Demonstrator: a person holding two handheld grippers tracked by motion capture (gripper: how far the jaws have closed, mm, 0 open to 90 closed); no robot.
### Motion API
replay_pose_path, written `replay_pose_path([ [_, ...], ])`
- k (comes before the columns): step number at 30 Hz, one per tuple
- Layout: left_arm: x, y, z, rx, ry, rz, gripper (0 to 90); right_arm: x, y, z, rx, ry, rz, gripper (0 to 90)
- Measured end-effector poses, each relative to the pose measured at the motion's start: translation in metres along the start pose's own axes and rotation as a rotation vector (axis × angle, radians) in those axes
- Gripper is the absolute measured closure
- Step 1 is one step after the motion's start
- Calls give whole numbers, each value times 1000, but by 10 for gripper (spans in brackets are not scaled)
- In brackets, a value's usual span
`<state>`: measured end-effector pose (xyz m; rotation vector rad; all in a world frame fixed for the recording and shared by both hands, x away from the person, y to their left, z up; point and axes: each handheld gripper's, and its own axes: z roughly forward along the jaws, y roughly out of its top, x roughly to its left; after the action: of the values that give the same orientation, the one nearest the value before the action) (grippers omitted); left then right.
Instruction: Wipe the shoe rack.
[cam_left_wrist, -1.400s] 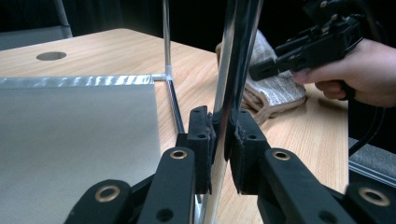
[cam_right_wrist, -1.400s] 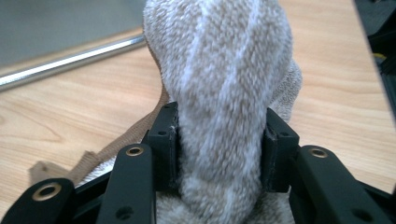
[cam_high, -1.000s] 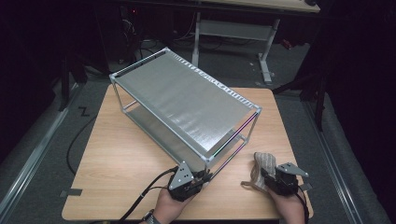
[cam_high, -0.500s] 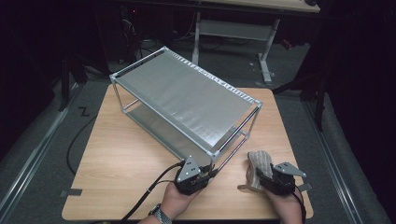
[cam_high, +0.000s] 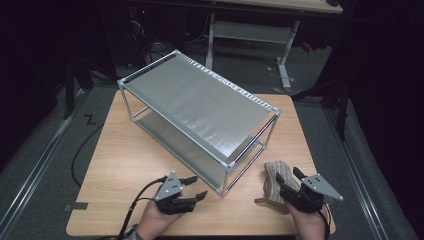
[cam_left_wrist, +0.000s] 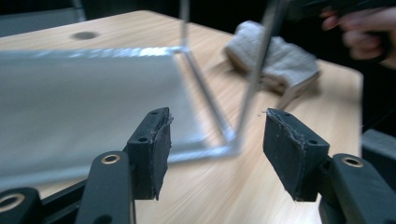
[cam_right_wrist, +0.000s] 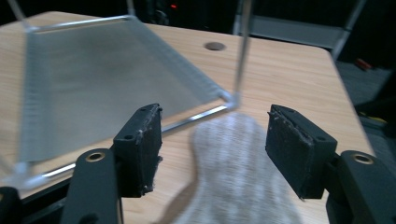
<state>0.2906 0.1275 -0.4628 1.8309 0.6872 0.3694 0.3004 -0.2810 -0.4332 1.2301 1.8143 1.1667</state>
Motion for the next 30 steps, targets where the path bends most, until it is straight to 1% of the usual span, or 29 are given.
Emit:
replay_pose_path([
  [2,13,-11,-16,12,59,5,419,11,0,-2,-6,25,-14,368],
  [3,19,-18,-22,13,67,-15,419,17,-1,-3,-9,46,-23,381],
  [4,23,-24,-25,9,65,-41,419,22,-3,-3,-9,68,-24,395],
  [5,28,-29,-29,6,62,-74,420,26,-4,-4,-13,72,-29,391],
  [6,32,-31,-31,6,76,-96,425,31,-7,-5,-22,72,-25,390],
  [7,34,-31,-32,4,90,-103,423,37,-9,-4,-22,85,-18,387],
  [8,36,-31,-33,-10,112,-107,421,41,-10,-4,-18,106,-15,385],
  [9,37,-31,-33,-14,124,-108,421,49,-11,-3,-9,129,-30,381],
  [10,39,-31,-33,-15,142,-113,421,54,-11,-2,-11,134,-43,381],
  [12,40,-32,-34,-26,165,-127,421,65,-10,0,-18,159,-73,373],
  [13,40,-32,-34,-29,175,-123,421,71,-10,1,-23,171,-80,371],
  [15,41,-33,-34,-29,190,-115,420,79,-10,3,-27,197,-94,367],
  [17,42,-33,-34,-32,192,-124,420,87,-10,6,-29,216,-107,366],
  [19,43,-33,-33,-29,182,-130,416,95,-10,9,-29,240,-111,365],
  [23,40,-35,-34,-28,181,-128,416,106,-9,13,-24,266,-125,367],
  [24,40,-35,-36,-28,184,-127,416,109,-9,14,-27,276,-132,369],
  [26,40,-37,-39,-26,192,-130,416,113,-7,16,-35,282,-140,381],
  [28,40,-39,-43,-23,201,-135,416,116,-6,19,-45,299,-138,407],
  [30,41,-40,-47,-22,212,-137,417,120,-3,21,-56,310,-149,438],
])
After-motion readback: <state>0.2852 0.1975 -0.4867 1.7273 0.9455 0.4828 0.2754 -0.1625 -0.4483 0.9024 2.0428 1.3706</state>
